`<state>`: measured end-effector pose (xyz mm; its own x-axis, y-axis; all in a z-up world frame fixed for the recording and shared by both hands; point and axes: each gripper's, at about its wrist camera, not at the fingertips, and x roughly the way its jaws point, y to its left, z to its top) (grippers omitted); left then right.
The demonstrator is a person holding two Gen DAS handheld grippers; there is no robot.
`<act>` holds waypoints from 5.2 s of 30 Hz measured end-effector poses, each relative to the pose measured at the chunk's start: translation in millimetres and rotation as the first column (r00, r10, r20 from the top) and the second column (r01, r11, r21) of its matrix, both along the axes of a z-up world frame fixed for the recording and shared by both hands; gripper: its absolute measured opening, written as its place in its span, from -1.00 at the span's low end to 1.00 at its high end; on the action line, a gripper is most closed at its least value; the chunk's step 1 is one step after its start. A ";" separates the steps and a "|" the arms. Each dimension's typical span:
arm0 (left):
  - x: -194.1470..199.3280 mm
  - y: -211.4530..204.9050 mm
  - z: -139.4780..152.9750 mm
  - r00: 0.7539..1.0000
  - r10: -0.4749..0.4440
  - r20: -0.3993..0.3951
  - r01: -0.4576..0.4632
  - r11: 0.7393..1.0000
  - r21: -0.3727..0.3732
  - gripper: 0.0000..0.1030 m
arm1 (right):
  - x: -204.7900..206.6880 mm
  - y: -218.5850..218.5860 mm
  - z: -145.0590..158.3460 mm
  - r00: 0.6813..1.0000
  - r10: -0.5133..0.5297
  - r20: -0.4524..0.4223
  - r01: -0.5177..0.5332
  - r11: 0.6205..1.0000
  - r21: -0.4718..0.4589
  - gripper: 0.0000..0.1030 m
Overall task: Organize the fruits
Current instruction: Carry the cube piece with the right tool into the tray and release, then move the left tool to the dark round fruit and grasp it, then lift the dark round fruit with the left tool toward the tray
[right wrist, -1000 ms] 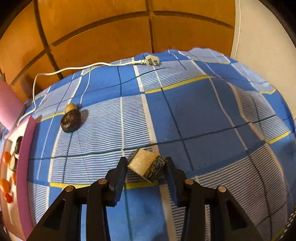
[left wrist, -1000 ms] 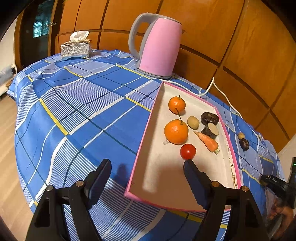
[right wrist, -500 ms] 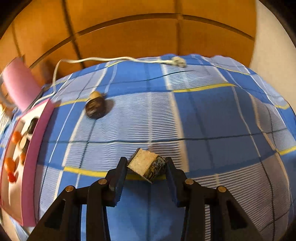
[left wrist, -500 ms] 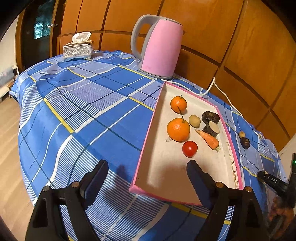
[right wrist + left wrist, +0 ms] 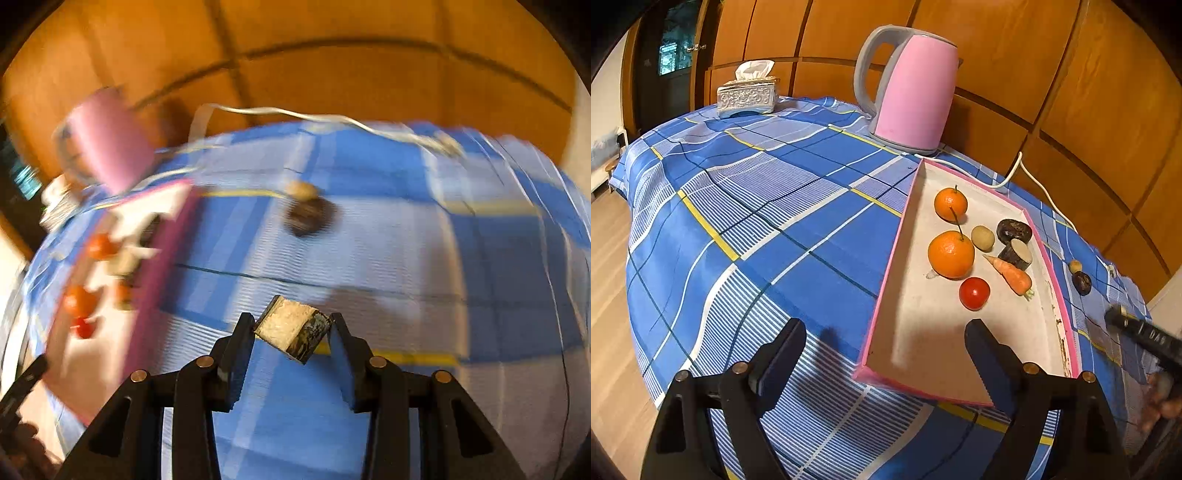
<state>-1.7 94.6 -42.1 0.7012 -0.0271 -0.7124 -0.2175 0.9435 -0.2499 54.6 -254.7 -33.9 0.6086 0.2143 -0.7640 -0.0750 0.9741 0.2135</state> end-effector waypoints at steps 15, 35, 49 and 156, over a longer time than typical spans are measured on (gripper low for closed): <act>-6.8 7.4 5.7 1.000 0.021 0.005 -0.021 1.000 -0.001 0.71 | 13.8 142.8 17.0 0.896 0.445 0.000 -0.444 0.895 -0.028 -0.20; -9.2 6.4 8.1 1.000 0.030 -0.001 -0.030 0.999 0.013 0.72 | 12.6 158.2 5.0 0.889 0.458 0.026 -0.455 0.887 -0.078 -0.11; -10.1 -0.5 17.0 1.000 0.004 0.017 -0.005 1.000 0.010 0.72 | -1.6 88.9 16.5 0.948 0.319 0.024 -0.313 0.941 -0.124 -0.11; 97.1 -249.4 7.2 0.804 -0.593 -0.051 0.595 0.802 0.044 -0.56 | 23.0 -113.8 -22.2 0.925 -0.255 -0.282 0.245 0.967 -0.071 -0.11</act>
<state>95.4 -154.8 -35.0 0.5365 -0.3906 -0.7481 0.3829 0.9026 -0.1966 77.6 -368.5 -56.2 0.3936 0.0544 -0.9177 0.2313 0.9603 0.1561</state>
